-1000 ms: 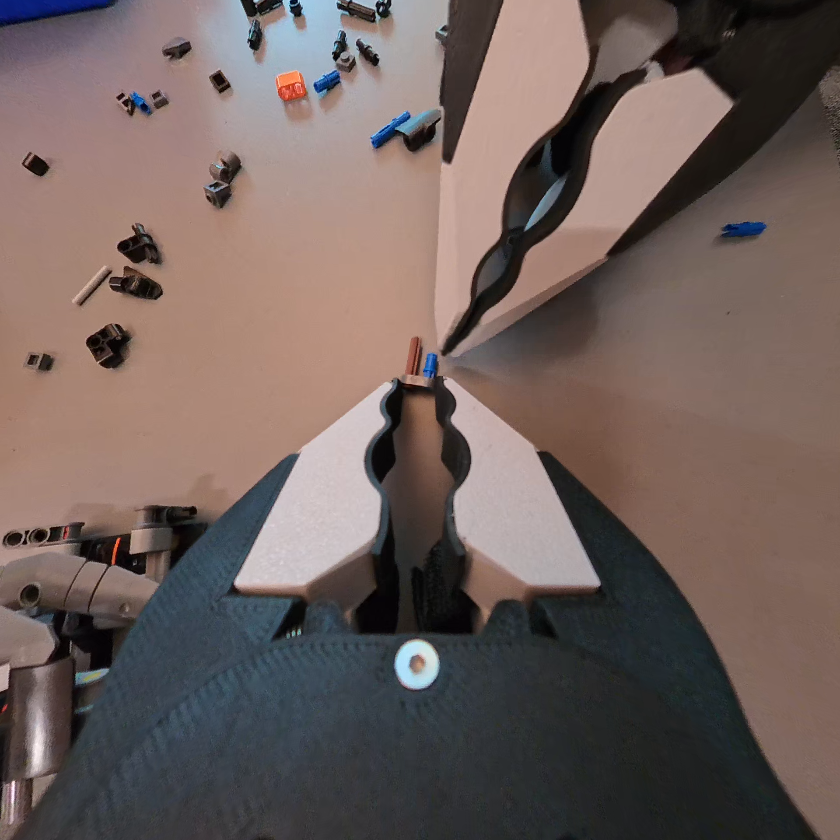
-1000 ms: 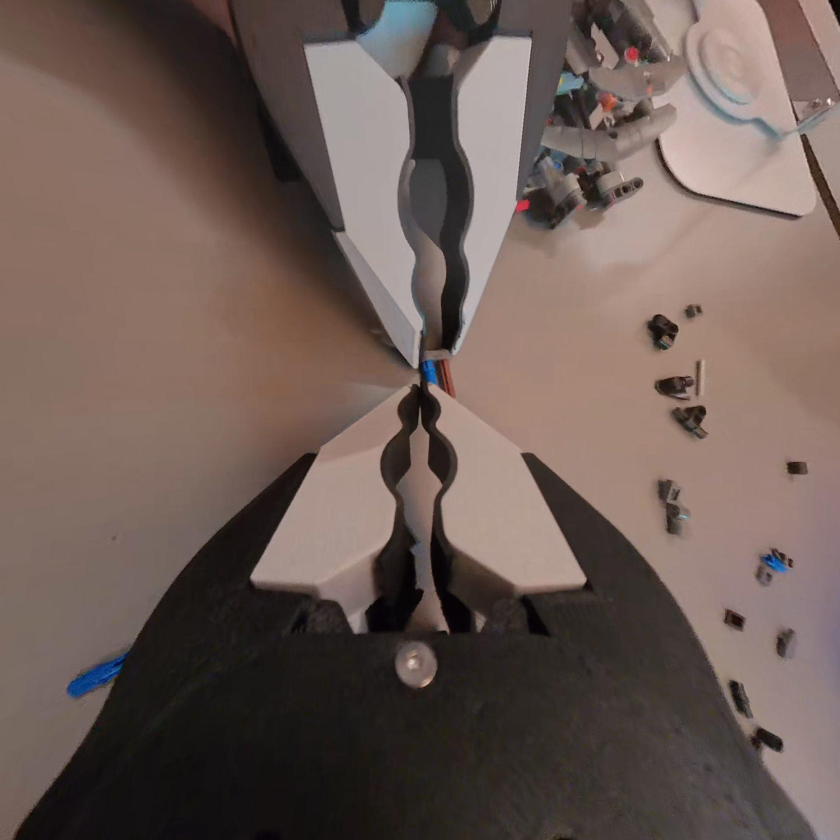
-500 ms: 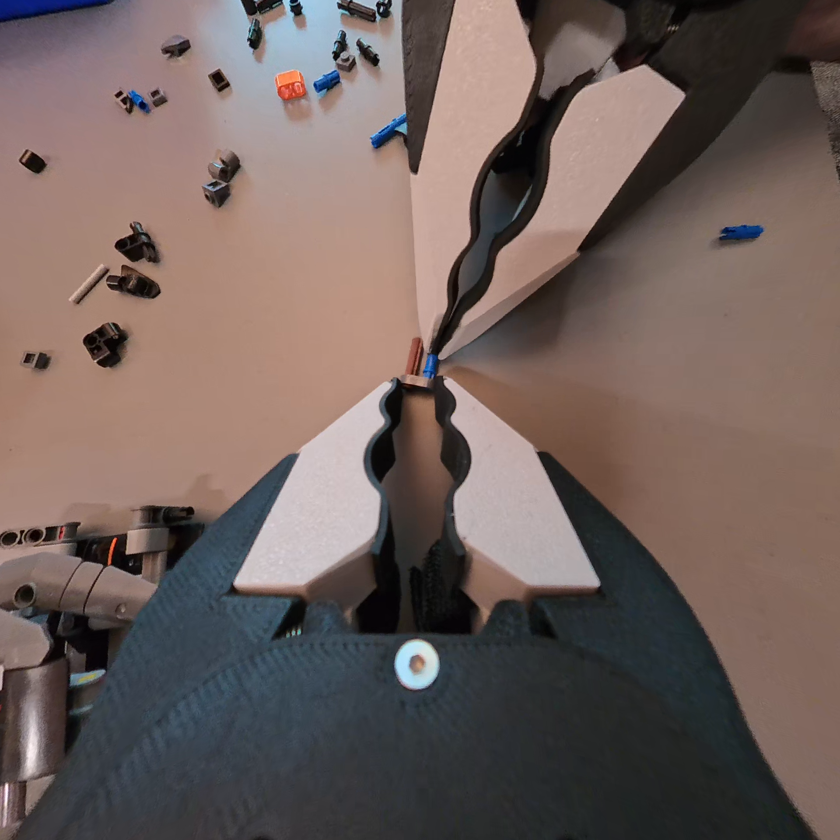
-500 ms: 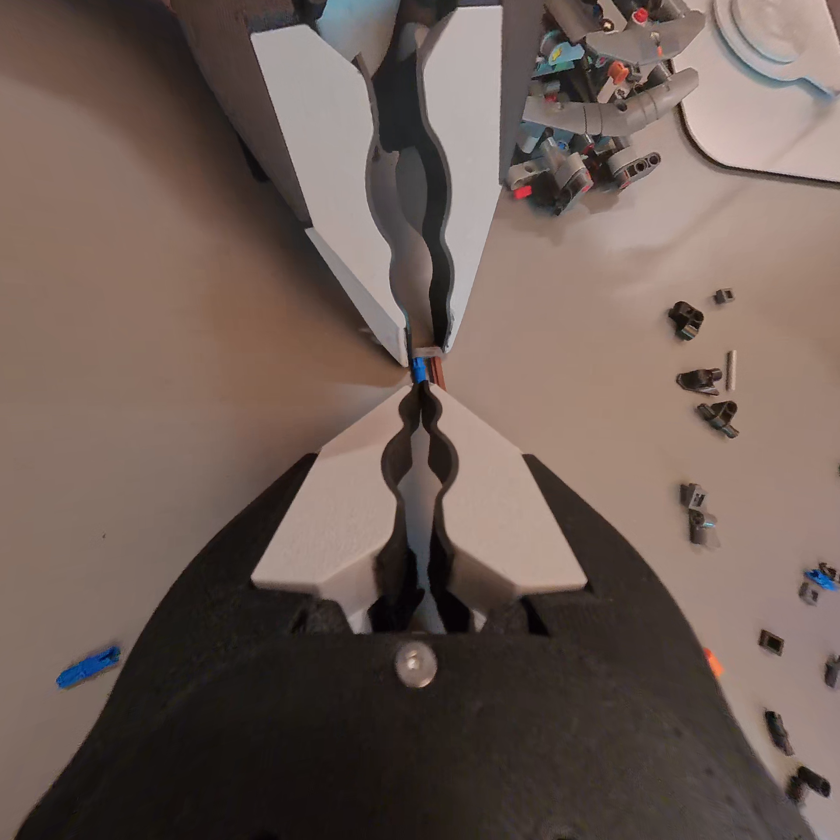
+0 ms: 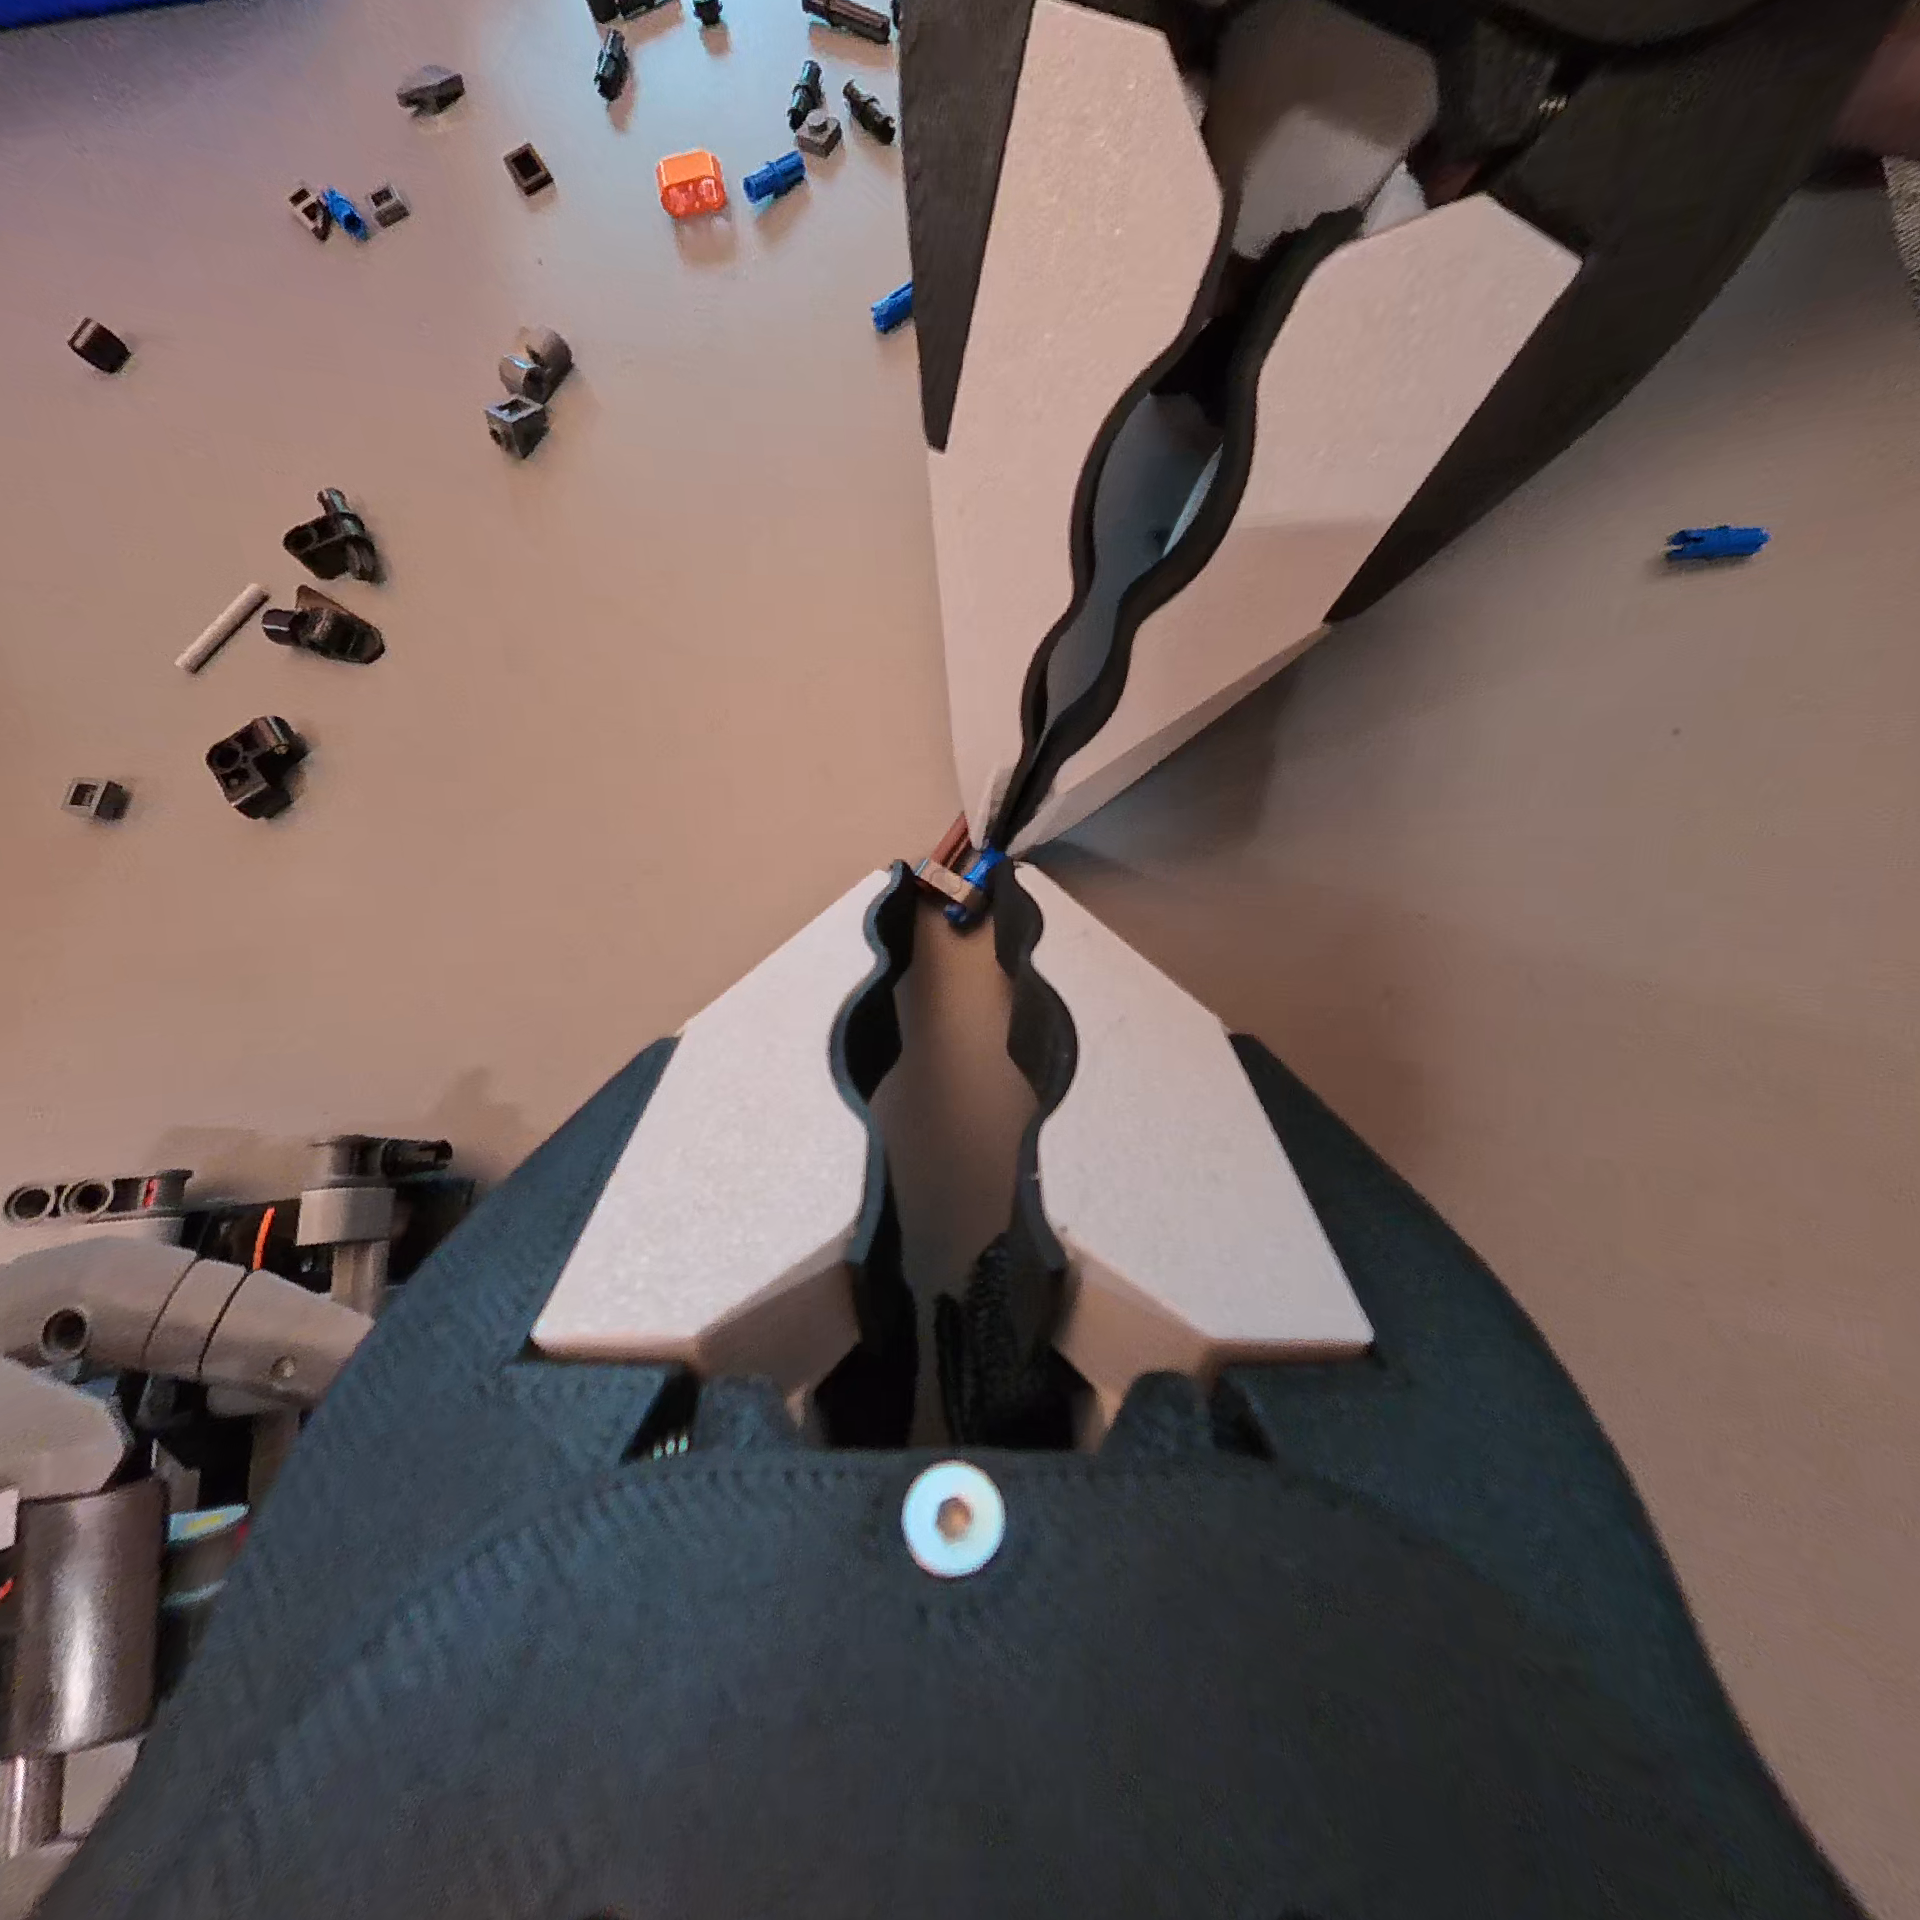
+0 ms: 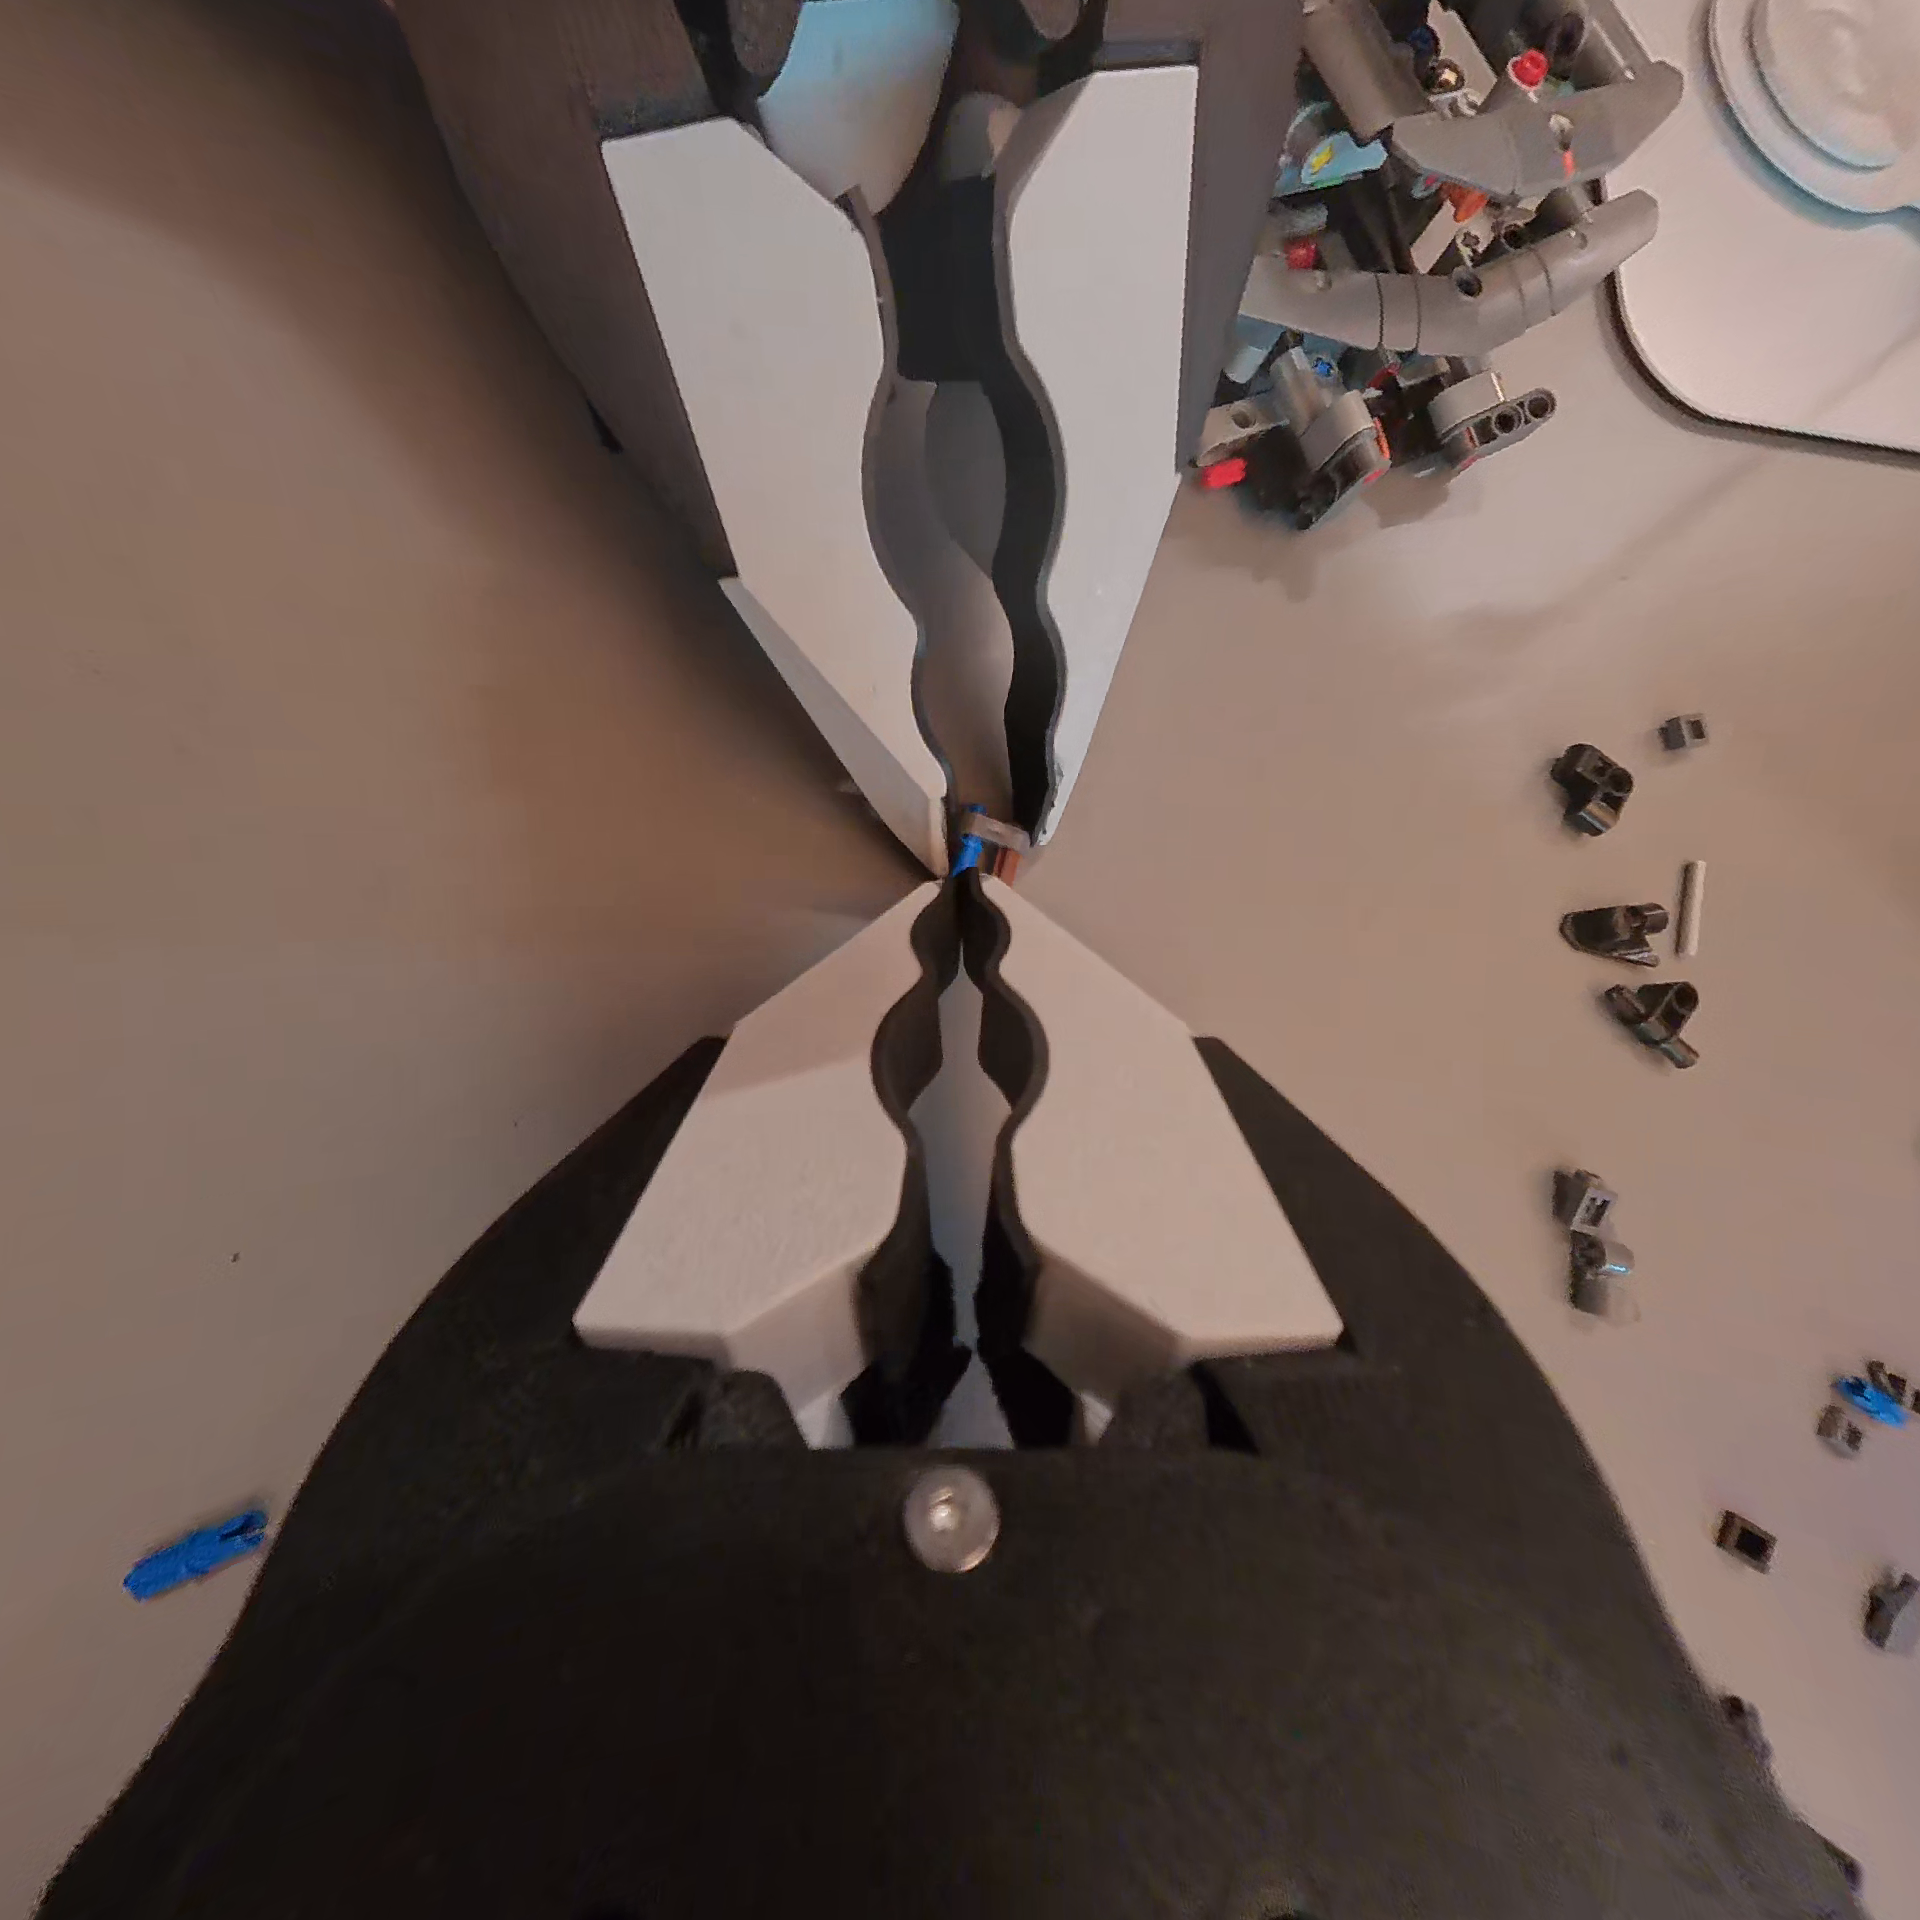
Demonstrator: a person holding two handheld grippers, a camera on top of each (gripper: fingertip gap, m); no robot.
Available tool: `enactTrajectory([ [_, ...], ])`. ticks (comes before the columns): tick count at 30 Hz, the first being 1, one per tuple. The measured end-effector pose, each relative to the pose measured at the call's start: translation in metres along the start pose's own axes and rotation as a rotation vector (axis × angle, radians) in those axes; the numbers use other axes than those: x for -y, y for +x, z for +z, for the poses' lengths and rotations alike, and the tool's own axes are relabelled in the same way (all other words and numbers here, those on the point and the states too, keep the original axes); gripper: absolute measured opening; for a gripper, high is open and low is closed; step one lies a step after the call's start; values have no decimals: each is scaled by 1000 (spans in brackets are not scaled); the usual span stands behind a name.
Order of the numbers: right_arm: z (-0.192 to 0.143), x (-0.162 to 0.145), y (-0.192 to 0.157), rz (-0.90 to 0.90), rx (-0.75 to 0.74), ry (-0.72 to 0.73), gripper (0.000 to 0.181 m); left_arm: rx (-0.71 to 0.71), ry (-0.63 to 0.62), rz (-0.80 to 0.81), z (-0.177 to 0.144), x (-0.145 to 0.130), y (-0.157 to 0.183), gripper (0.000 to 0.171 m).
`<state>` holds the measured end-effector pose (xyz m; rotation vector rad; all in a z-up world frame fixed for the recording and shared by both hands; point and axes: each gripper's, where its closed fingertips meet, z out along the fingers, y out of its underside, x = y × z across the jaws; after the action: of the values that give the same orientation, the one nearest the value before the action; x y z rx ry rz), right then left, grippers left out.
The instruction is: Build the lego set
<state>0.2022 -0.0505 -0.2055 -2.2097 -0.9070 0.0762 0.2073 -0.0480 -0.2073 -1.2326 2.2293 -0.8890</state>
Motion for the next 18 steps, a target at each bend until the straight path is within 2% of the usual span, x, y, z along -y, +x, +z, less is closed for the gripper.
enactTrajectory([
  [8, -18, 0, 8, 90, 2, 69, 0, 41, 24, 65, -1, 5, -3, 14],
  [13, -24, 2, 18, 100, -52, 84, 16, 69, 61, 112, -8, 14, -3, 14],
  [16, -25, 8, 17, 106, -33, 97, 15, 48, 132, 117, -18, 26, 2, 14],
  [18, -26, 12, 14, 102, -7, 104, 7, 45, 157, 141, -25, 31, 5, 13],
])
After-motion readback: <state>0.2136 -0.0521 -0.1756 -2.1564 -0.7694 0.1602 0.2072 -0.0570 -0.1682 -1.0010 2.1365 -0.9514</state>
